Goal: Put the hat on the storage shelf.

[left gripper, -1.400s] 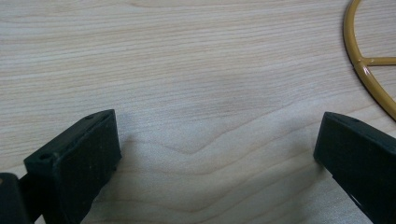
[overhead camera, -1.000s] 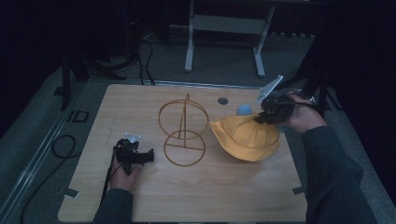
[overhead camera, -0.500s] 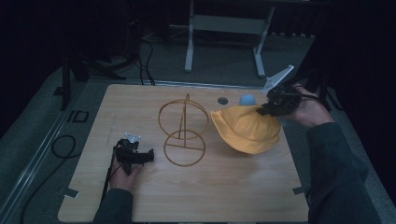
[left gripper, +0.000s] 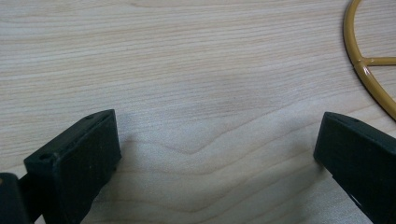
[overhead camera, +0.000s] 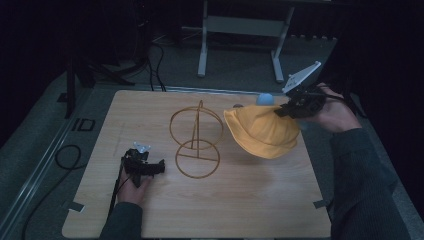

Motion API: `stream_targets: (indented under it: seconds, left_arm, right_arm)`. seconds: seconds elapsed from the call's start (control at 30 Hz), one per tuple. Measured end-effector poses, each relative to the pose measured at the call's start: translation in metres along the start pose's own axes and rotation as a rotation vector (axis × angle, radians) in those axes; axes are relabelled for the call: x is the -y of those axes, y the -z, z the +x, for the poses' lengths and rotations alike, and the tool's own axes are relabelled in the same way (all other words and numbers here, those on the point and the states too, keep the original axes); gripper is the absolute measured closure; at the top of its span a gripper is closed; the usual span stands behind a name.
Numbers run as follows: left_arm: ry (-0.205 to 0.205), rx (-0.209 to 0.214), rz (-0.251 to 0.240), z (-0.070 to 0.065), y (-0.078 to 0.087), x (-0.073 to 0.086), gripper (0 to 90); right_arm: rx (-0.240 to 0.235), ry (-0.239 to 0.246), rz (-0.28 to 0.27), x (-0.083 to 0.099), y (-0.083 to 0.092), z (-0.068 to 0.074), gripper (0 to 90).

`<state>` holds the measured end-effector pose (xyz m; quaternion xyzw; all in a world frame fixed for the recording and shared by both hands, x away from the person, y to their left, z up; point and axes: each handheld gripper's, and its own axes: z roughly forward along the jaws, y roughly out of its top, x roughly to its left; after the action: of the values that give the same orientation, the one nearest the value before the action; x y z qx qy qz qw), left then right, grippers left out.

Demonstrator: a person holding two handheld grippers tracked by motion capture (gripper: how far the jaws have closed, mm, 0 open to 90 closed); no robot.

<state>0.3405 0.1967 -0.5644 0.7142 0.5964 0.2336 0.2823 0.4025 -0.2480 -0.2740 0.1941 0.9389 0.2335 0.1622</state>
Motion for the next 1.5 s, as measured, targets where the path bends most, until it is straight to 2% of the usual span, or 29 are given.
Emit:
stream_targets:
  seconds: [0.53, 1.0, 1.5]
  left_arm:
    - [0.0, -0.001, -0.001, 0.0, 0.0, 0.0, 0.3]
    - [0.0, 0.0, -0.001, 0.0, 0.0, 0.0, 0.4]
    - [0.0, 0.0, 0.0, 0.0, 0.0, 0.0, 0.4]
  right_arm:
    - [0.022, 0.017, -0.045, -0.022, 0.009, 0.003, 84.2]
    - [0.013, 0.031, -0.091, -0.046, 0.013, 0.008, 84.2]
    - [0.001, 0.045, -0.117, -0.066, 0.011, 0.013, 84.2]
